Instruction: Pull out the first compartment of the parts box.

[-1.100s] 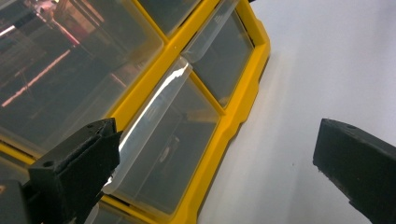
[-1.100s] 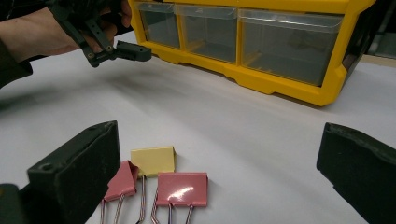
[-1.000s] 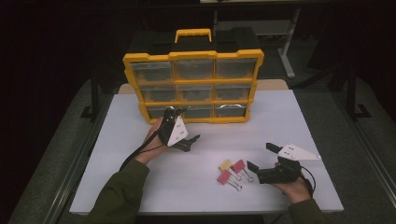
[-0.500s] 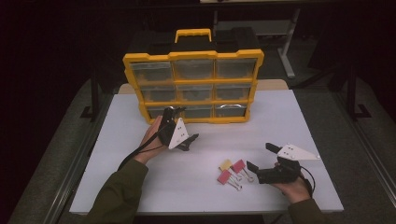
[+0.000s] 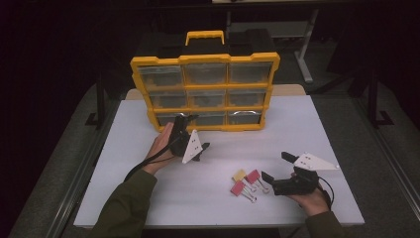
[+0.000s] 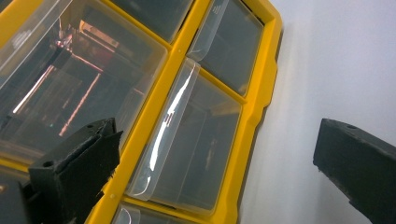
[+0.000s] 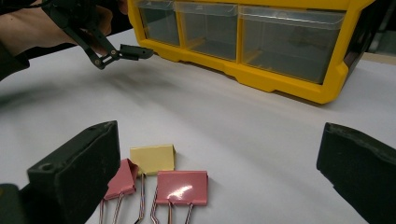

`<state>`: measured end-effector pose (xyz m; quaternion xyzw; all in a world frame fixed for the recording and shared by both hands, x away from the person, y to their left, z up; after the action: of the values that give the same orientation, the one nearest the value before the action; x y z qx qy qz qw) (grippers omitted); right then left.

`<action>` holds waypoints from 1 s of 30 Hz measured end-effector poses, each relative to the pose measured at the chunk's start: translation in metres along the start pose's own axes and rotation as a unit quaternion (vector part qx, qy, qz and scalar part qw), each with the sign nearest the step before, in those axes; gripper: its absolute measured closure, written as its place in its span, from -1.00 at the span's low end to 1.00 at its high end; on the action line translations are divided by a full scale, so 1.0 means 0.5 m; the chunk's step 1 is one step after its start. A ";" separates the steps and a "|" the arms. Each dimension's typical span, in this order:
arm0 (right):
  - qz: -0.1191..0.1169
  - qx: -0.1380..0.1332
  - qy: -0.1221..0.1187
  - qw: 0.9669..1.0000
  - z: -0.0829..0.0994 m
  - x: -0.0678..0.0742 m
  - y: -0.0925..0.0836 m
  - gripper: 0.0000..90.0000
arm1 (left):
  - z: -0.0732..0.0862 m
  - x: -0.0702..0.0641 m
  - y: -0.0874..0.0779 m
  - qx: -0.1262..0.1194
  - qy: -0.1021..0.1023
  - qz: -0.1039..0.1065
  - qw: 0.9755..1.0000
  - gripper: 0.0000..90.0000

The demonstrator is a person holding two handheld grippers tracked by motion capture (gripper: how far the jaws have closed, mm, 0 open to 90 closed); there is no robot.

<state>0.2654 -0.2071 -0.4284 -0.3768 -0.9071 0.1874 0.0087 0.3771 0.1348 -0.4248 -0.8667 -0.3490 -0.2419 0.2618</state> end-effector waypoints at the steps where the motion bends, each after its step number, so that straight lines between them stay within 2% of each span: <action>1: 0.000 0.000 0.000 1.000 0.000 0.000 0.000 -1.00 | 0.000 0.000 0.000 0.000 0.000 0.000 1.000 -1.00; 2: 0.000 -0.001 -0.001 1.000 0.000 0.000 0.000 -1.00 | 0.000 -0.001 -0.001 0.004 0.012 -0.003 1.000 -1.00; 4: 0.000 -0.001 -0.001 1.000 0.000 0.000 0.000 -1.00 | -0.001 -0.002 -0.001 0.004 0.016 -0.006 1.000 -1.00; 8: 0.000 0.000 0.000 1.000 0.000 0.000 0.000 -1.00 | -0.002 -0.001 -0.002 0.011 0.042 -0.012 0.999 -1.00; 14: 0.000 -0.002 -0.006 1.000 -0.001 0.000 0.000 -1.00 | -0.001 -0.006 -0.001 0.013 0.055 -0.015 0.998 -1.00; 19: 0.000 -0.001 -0.007 1.000 -0.001 0.001 0.001 -1.00 | -0.001 -0.012 0.002 0.012 0.077 -0.021 0.997 -1.00; 23: 0.000 -0.001 -0.006 1.000 -0.001 0.001 0.001 -1.00 | -0.002 -0.013 0.002 0.010 0.086 -0.025 0.996 -1.00; 24: 0.000 -0.001 -0.006 1.000 -0.001 0.001 0.001 -1.00 | -0.003 -0.014 0.001 0.011 0.099 -0.031 0.995 -1.00; 27: 0.000 0.000 -0.007 1.000 -0.001 0.001 0.001 -1.00 | 0.000 -0.016 0.003 0.013 0.106 -0.031 0.994 -1.00; 28: -0.001 0.000 -0.007 1.000 -0.001 0.001 0.001 -1.00 | 0.001 -0.019 0.003 0.015 0.119 -0.035 0.992 -1.00; 29: -0.001 0.000 -0.007 1.000 -0.001 0.001 0.001 -1.00 | 0.001 -0.019 0.003 0.015 0.119 -0.035 0.992 -1.00; 30: 0.000 -0.001 -0.007 1.000 -0.001 0.001 0.001 -1.00 | 0.001 -0.020 0.003 0.018 0.128 -0.037 0.991 -1.00</action>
<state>0.2653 -0.2063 -0.4282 -0.3752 -0.9074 0.1895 0.0020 0.3720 0.1293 -0.4319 -0.8103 -0.3490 -0.3539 0.3106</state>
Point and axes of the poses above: each handheld gripper's, and its own axes: y roughly forward along the jaws, z roughly out of its underside, x roughly to its left, the point moved 1 cm from there along y, roughly forward along the jaws, and after that the axes turned 15 degrees about -y, right-handed, at the moved point
